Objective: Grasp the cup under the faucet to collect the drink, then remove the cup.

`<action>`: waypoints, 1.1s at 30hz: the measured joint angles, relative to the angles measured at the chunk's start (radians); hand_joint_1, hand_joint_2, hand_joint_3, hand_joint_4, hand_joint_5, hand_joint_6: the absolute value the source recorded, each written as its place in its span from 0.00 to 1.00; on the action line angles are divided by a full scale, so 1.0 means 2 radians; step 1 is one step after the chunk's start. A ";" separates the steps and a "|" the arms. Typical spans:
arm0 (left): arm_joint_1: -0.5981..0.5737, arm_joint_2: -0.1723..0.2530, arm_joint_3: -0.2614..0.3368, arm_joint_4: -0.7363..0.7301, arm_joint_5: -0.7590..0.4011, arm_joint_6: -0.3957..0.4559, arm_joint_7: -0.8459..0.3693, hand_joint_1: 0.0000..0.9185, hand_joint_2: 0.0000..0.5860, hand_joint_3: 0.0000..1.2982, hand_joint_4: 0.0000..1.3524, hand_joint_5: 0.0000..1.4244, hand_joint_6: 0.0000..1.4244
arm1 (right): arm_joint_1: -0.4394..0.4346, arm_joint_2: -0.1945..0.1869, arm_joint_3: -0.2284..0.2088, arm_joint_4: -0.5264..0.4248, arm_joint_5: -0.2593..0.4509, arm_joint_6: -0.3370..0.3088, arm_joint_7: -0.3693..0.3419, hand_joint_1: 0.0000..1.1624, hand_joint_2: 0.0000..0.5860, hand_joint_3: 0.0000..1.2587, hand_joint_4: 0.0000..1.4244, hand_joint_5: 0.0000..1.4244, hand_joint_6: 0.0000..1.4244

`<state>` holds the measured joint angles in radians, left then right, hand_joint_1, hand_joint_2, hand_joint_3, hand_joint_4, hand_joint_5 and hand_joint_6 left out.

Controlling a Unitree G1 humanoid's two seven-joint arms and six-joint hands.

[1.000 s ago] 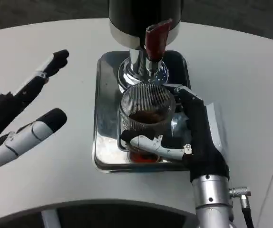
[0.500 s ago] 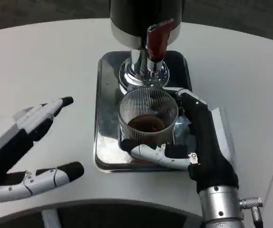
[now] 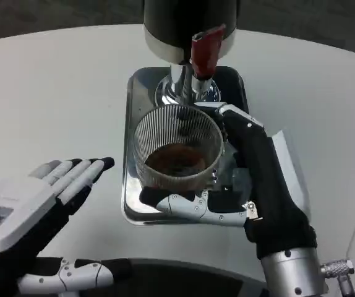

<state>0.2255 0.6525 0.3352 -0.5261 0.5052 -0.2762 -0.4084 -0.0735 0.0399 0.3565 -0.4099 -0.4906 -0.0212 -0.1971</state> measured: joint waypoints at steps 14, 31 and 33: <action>0.043 -0.015 -0.001 -0.026 0.030 -0.006 0.019 0.00 0.04 0.00 0.00 0.00 0.00 | 0.076 -0.020 0.036 -0.088 -0.017 0.012 0.045 0.95 0.12 0.65 0.70 0.72 0.96; 0.061 -0.035 -0.013 -0.055 0.067 -0.022 0.037 0.00 0.02 0.00 0.00 0.00 0.00 | 0.144 -0.038 0.046 -0.150 -0.032 0.012 0.068 0.94 0.13 0.65 0.71 0.73 0.96; 0.055 -0.034 -0.016 -0.054 0.067 -0.022 0.037 0.00 0.02 0.00 0.00 0.00 0.00 | 0.146 -0.039 0.045 -0.152 -0.032 0.012 0.068 0.94 0.13 0.65 0.71 0.73 0.96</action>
<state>0.3347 0.5835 0.3028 -0.6351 0.6391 -0.3199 -0.3350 0.2193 -0.0386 0.4474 -0.7142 -0.5549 0.0025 -0.0616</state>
